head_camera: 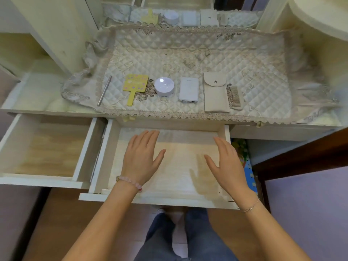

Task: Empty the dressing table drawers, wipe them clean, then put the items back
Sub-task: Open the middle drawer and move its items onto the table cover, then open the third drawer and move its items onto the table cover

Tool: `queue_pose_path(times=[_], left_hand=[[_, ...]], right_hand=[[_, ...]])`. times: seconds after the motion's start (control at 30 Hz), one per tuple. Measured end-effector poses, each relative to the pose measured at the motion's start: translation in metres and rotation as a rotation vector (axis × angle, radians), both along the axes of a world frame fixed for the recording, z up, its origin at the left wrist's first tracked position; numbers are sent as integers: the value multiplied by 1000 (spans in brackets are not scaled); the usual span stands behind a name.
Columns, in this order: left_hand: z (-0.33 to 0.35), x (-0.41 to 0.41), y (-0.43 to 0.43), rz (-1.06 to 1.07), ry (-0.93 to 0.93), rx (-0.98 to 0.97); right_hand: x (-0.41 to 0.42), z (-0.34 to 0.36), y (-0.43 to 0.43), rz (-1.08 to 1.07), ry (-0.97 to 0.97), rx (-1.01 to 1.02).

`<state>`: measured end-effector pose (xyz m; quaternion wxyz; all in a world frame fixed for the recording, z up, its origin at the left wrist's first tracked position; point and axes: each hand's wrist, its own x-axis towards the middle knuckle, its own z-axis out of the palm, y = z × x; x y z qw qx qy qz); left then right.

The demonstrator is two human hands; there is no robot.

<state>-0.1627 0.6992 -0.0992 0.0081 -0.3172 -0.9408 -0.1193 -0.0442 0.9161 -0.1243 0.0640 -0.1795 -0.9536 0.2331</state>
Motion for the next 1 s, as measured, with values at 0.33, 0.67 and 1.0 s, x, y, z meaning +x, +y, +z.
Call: queue_pose_path(times=[0.33,0.67,1.0], left_hand=[[17,-3,-8,-237,53,62],[32,23,51,-440,90,112],[37,68,148,-502,112,87]], right_hand=[[38,14,-44,-203,18,13],[90,33,-21,-424,42,13],[146,36,65,-487,51,32]])
